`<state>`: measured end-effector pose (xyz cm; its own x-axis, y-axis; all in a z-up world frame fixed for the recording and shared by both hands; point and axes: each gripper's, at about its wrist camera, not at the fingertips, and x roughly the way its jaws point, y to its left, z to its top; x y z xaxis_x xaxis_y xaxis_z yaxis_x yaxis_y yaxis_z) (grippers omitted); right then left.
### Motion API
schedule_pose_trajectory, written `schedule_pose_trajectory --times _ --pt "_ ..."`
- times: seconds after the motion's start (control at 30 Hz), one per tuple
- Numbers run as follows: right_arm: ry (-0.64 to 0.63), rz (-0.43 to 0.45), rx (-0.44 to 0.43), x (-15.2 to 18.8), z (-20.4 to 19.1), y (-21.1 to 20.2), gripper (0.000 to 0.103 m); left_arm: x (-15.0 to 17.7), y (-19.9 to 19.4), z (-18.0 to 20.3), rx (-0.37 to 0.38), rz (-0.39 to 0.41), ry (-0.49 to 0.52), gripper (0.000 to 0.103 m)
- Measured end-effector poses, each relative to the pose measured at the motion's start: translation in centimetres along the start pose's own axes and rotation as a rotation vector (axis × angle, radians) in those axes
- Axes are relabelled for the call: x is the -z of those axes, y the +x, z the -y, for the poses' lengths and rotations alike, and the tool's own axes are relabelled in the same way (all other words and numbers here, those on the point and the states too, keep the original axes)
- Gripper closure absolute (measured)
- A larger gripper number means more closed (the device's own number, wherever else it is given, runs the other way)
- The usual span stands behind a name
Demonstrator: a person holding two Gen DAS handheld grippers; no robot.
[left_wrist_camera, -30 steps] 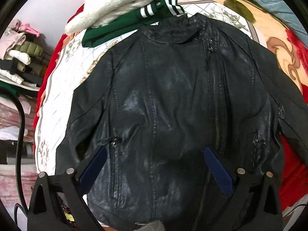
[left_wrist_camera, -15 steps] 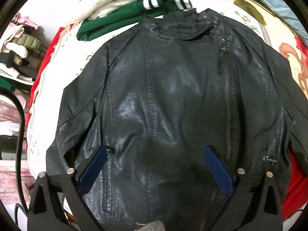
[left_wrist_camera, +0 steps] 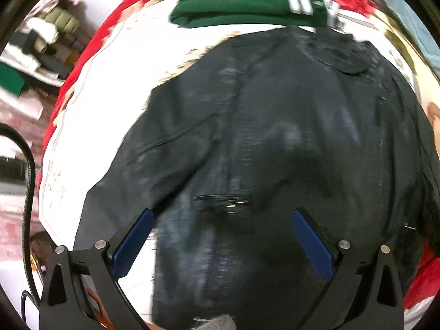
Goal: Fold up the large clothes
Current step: 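Grasp one jacket sleeve cuff with the right tool while the left tool approaches the jacket, then fold the held sleeve across the jacket body with the right tool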
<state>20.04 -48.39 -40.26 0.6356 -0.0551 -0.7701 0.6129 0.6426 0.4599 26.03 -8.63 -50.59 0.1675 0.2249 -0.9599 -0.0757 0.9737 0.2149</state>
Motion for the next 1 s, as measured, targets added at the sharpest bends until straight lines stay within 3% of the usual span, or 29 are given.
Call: schedule_pose_trajectory --times 0.13,0.3,0.43,0.5,0.6,0.67,0.7,0.87,0.93,1.0 --pt "-0.22 -0.11 -0.051 4.8 -10.6 4.6 0.097 0.4 1.2 -5.2 -0.032 -0.017 -0.08 0.0" --pt "-0.614 -0.225 -0.02 16.7 -22.0 11.4 0.097 1.6 3.7 -11.5 -0.076 -0.059 -0.191 0.0" --pt "-0.872 -0.379 0.049 25.8 -25.9 16.8 0.096 3.3 5.5 -16.2 -0.097 -0.104 -0.275 0.0" --pt "-0.926 -0.5 0.055 28.8 -26.3 18.6 0.084 4.3 5.9 -18.3 -0.095 -0.126 -0.314 0.0" --pt "-0.884 -0.588 0.005 29.1 -26.3 17.5 0.073 6.4 6.2 -21.3 -0.053 -0.165 -0.405 0.0" --pt "-0.851 -0.603 -0.032 28.3 -25.9 15.5 0.055 7.8 6.4 -22.7 -0.008 -0.189 -0.463 0.0" --pt "-0.835 -0.602 -0.041 27.6 -25.4 14.2 0.051 8.5 6.6 -23.4 0.019 -0.203 -0.498 0.0" --pt "-0.756 -0.595 -0.009 24.4 -22.8 10.2 0.051 12.6 9.1 -26.7 0.202 -0.275 -0.757 0.0" --pt "-0.723 -0.601 0.003 23.3 -22.0 10.0 0.051 14.2 11.1 -27.8 0.295 -0.304 -0.905 0.001" --pt "-0.689 -0.619 0.015 22.9 -21.2 10.5 0.051 15.3 12.9 -28.7 0.341 -0.303 -1.03 0.001"
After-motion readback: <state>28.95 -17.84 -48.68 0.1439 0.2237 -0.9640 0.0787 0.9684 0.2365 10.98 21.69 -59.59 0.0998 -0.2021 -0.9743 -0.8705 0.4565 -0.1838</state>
